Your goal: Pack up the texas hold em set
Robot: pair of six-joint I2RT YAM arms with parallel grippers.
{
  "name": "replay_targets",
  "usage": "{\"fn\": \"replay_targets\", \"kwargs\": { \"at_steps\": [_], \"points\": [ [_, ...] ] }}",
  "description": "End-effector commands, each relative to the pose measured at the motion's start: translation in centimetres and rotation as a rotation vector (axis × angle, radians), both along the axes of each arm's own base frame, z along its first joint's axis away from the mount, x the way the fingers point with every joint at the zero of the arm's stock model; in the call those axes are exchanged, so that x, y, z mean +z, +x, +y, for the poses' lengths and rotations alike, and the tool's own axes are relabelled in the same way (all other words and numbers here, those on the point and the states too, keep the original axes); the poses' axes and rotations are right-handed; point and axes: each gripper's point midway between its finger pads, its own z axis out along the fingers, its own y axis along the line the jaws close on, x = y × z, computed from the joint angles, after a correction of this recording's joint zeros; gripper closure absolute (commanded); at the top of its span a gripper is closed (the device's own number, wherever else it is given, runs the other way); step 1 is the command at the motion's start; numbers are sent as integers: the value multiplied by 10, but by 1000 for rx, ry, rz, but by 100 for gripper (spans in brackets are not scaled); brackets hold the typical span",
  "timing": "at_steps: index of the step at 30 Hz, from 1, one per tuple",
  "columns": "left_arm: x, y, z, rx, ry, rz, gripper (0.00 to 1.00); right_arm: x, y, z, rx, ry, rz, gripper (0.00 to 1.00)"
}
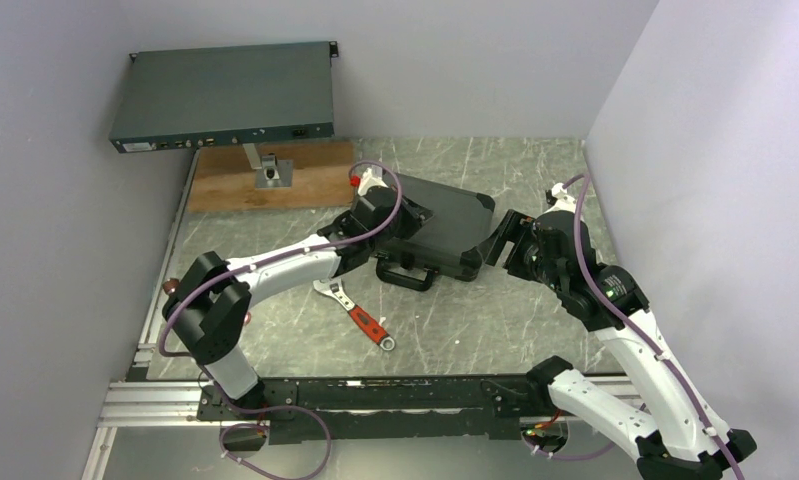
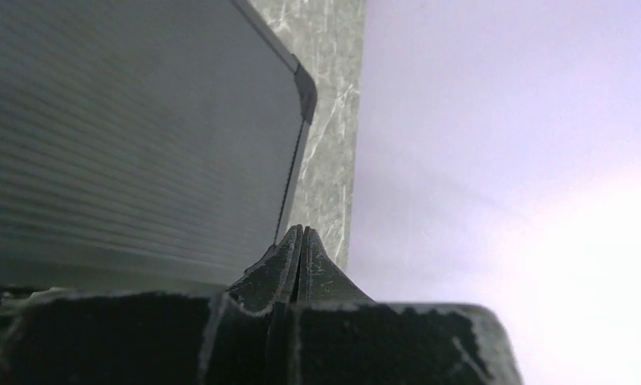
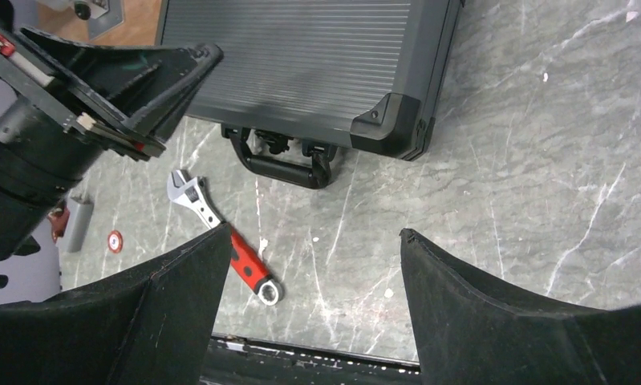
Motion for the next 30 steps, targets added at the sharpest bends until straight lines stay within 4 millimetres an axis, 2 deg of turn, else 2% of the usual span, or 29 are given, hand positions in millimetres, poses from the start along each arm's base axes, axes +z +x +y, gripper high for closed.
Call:
{"fn": "replay_targets", "kwargs": {
  "at_steps": [1,10,11,12,15,16,20,22,27,30],
  "points": [
    [36,8,-4,-14,-46,-95,100,9,7,-2,-8,-14,-53,21],
    [46,3,6,-16,-14,-124,100,5,8,-2,-8,-20,-52,20],
    [48,1,9,-17,-6,-132,97,4,8,-2,-8,-20,-50,20],
    [48,-1,13,-21,7,-141,91,4,8,-1,-4,-18,-49,20],
    [48,-9,26,-65,56,-162,65,-1,8,0,1,-16,-44,20],
    [46,-11,34,-67,81,-154,52,-1,8,1,3,-15,-45,20],
    [43,-27,66,-47,199,-167,17,-3,9,1,13,-24,-54,20],
    [41,-36,85,-35,262,-166,3,-3,10,1,20,-34,-58,18],
    [30,-62,137,7,389,-141,0,-6,9,0,38,-59,-56,7],
    [33,-80,172,49,460,-151,2,-9,8,0,61,-79,-45,2]
  ]
}}
